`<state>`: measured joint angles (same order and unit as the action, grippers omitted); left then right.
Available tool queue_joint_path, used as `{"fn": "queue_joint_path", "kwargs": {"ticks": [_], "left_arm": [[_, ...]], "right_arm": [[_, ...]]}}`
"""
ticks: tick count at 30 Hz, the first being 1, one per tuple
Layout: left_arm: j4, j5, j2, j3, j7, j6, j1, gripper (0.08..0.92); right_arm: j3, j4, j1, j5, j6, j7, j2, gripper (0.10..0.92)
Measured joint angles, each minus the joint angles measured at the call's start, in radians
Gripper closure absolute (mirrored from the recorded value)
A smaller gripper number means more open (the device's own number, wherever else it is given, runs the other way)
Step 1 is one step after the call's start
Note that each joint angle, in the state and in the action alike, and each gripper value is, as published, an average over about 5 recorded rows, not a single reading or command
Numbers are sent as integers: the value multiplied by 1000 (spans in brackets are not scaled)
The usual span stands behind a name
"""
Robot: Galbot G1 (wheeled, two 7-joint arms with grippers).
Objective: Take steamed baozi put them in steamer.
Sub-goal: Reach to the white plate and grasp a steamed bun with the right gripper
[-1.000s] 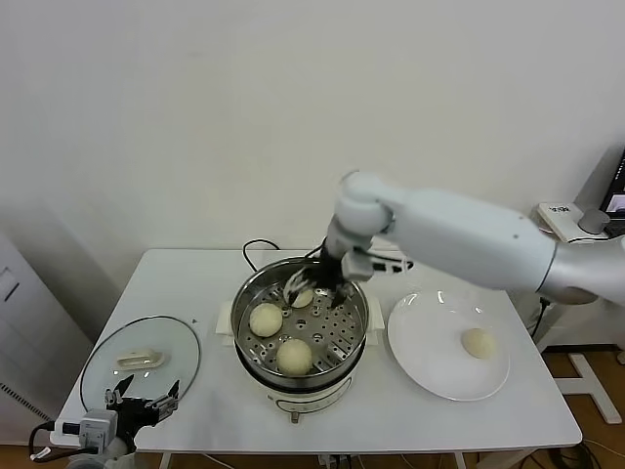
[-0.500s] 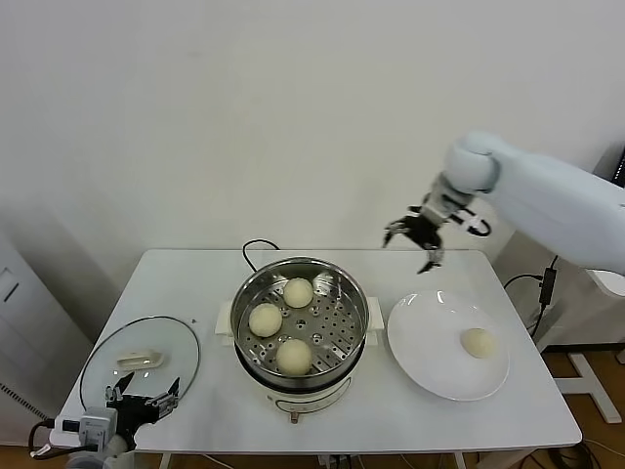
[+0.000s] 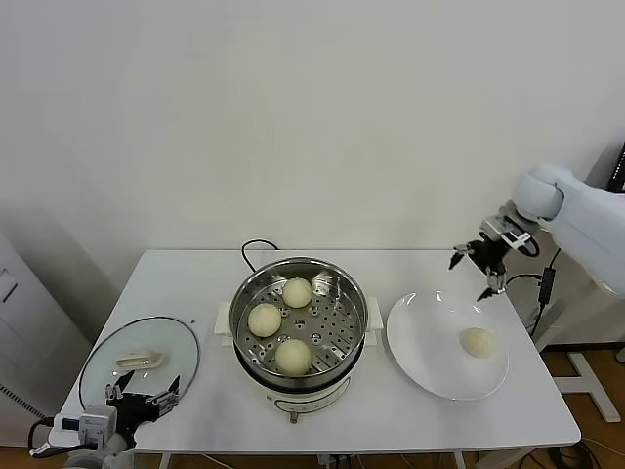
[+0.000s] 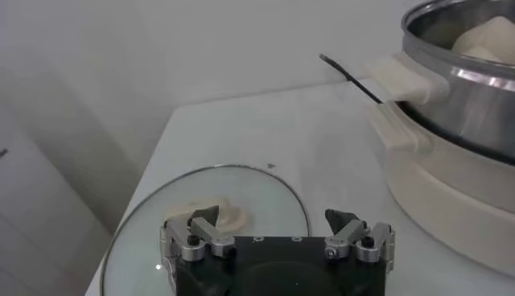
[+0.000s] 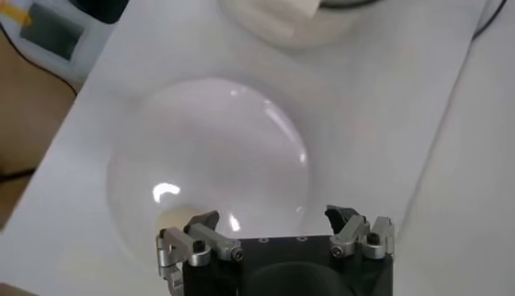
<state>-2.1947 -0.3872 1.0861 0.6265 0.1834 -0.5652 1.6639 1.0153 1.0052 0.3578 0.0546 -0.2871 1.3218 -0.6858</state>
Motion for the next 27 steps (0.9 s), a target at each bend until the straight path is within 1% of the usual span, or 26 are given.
{"fn": "queue_joint_path", "kwargs": {"ticks": [12,27], "left_arm": [[7,-1,-1,-2,0,0,-2,177],[11,-1,2,-5,0,-2,-5,177]], "right_arm": [[-128,-78,-186,-95,14,-37,-1,203],[-251,-162,-343,-196,24,-86,-53,203]]}}
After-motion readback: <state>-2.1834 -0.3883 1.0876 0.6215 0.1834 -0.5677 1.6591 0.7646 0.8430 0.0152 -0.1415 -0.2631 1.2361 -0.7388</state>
